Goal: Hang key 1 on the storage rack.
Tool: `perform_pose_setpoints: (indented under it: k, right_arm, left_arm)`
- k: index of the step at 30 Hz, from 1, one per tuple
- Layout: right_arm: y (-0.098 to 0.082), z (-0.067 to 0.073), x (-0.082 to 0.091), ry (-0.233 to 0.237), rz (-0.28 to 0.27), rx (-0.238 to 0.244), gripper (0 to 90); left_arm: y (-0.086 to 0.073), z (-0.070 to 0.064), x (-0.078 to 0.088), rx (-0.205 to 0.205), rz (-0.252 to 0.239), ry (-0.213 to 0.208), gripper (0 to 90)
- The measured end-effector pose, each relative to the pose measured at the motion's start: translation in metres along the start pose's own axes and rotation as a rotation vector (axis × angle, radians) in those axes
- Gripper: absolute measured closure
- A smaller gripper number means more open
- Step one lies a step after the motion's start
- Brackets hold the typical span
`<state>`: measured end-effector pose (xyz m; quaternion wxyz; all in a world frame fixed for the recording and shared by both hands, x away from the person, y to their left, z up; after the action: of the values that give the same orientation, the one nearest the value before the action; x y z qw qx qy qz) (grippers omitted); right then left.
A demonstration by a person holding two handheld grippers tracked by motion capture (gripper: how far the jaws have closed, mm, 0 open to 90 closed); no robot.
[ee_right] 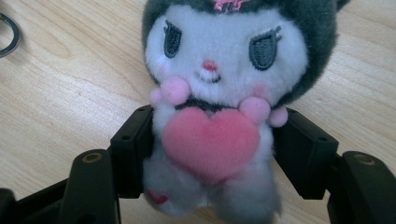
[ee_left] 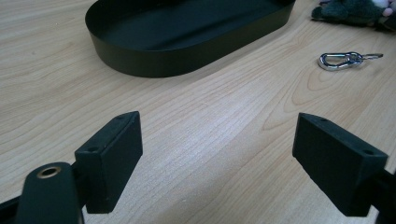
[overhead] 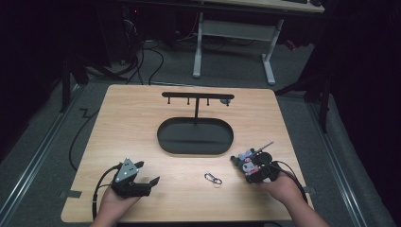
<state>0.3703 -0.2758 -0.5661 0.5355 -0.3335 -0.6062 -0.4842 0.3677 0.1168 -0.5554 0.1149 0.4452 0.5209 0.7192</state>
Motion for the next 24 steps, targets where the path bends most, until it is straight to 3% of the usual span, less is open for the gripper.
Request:
perform_pose_setpoints:
  k: [3, 7, 11, 21, 24]
  right_arm:
    - [0.003, 0.002, 0.0, 0.012, -0.025, -0.005, 43.7]
    - [0.003, 0.002, 0.004, 0.007, -0.041, 0.004, 46.7]
    - [0.0, 0.004, 0.007, -0.003, -0.038, 0.04, 48.2]
    - [-0.004, 0.013, 0.02, 0.059, -0.06, 0.037, 48.5]
    - [-0.004, 0.014, 0.024, 0.058, -0.072, 0.043, 48.6]
  left_arm:
    - [0.001, 0.0, -0.001, 0.0, 0.002, -0.002, 16.7]
    - [0.004, -0.001, -0.005, -0.004, 0.0, -0.004, 16.7]
    - [0.003, -0.004, -0.011, -0.021, 0.018, -0.017, 16.7]
    - [0.002, -0.009, -0.013, -0.046, 0.024, -0.031, 16.8]
    - [0.001, -0.009, -0.013, -0.057, 0.025, -0.031, 16.9]
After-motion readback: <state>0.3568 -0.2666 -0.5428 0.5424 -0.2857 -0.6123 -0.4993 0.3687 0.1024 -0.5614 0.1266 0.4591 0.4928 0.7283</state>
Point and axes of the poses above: each handheld gripper's, and its own axes: x roughly backward along the jaws, y roughly out of its top, z roughly to its left, the point moved 8 cm from there along -x, roughly forward along the jaws, and after that the axes turned 7 degrees about -x, right-handed, at the moved point
